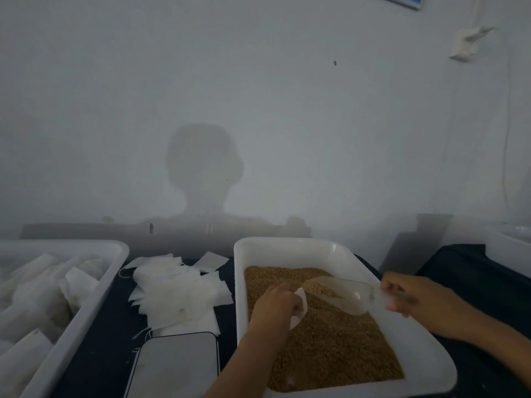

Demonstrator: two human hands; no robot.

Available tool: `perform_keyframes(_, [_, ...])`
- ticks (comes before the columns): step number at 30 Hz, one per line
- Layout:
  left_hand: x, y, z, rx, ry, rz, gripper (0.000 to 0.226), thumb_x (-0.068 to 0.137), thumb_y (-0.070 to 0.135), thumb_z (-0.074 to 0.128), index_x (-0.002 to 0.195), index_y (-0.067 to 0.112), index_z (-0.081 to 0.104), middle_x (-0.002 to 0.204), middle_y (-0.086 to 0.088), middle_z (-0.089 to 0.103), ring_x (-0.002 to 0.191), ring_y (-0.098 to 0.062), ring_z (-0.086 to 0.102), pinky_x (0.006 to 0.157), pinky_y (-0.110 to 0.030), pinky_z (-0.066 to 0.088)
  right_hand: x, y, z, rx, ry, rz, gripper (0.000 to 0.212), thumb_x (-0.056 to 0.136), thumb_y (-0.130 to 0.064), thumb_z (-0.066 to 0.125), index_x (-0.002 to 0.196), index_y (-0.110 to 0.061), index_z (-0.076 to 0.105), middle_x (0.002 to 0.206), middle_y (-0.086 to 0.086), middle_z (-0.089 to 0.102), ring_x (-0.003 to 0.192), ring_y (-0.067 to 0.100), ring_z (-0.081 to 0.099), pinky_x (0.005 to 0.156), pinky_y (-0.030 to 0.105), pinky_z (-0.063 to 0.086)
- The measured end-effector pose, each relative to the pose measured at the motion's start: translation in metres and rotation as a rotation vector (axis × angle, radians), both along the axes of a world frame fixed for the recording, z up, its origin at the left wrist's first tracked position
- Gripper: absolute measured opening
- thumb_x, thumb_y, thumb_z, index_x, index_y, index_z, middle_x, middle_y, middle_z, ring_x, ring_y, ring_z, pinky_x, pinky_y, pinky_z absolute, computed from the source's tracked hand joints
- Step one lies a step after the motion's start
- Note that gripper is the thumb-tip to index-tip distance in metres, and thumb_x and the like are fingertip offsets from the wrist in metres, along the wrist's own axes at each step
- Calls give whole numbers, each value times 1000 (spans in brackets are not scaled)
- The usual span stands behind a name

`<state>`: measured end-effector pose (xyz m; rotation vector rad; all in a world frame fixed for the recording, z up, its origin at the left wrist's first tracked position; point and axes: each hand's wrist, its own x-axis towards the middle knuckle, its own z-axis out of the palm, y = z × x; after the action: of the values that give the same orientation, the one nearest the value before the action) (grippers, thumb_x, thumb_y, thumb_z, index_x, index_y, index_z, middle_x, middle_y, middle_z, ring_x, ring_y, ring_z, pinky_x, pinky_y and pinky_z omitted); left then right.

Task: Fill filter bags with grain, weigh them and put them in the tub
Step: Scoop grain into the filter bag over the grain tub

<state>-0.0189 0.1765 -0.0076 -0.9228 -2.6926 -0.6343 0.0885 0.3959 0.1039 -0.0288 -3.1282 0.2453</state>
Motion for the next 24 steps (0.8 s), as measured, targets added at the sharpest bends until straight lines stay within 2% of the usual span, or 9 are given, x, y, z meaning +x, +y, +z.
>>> perform_keyframes(4, [0,1,2,44,-12,-63,18,88,6,59,101,12,70,108,-3,61,89,-11,50,69,-11,28,-4,4,10,93,-18,38,18,93,-27,54,78,-28,44,80,-6,54,70,3,46,63,20,35])
perform_keyframes(8, [3,2,5,85,-25,-86,13,86,8,62,97,9,69,106,-2,66,93,-11,60,67,-4,29,-9,-1,17,209,-7,70,10,92,-30,55,84,-30,48,86,-10,57,79,3,52,64,18,37])
perform_keyframes(12, [7,0,5,112,-12,-99,9,85,9,63,93,9,68,102,-1,67,90,-10,61,59,3,25,-17,-8,25,344,27,121,12,91,-33,57,85,-34,46,84,-15,53,79,2,52,62,16,35])
perform_keyframes(17, [9,0,6,130,15,-86,7,84,10,64,89,12,68,99,1,67,90,-10,59,66,-9,29,-27,-18,34,498,74,154,7,90,-33,58,96,-32,53,95,-14,57,86,6,56,72,24,46])
perform_keyframes(18, [9,-1,6,131,13,-83,7,84,10,64,89,12,68,98,1,67,90,-10,58,68,-11,30,-29,-18,35,524,87,169,7,91,-32,57,97,-31,53,95,-14,57,86,7,56,68,22,44])
perform_keyframes(20, [9,-1,5,137,6,-80,6,84,9,63,87,11,68,98,0,66,91,-11,57,71,-14,37,-33,-20,37,586,108,195,7,92,-29,55,98,-29,53,97,-14,57,87,7,56,56,15,29])
perform_keyframes(21, [9,-1,5,148,4,-78,5,84,9,63,87,10,68,98,0,66,91,-12,58,74,-16,41,-34,-21,38,619,125,201,7,93,-27,53,99,-29,53,98,-15,56,87,6,55,54,16,22])
perform_keyframes(24, [8,0,4,182,-25,-52,9,87,7,59,89,7,68,97,-3,66,88,-13,58,81,-24,48,-37,-23,38,704,208,247,11,94,-24,49,102,-31,50,98,-15,53,87,6,54,66,23,24])
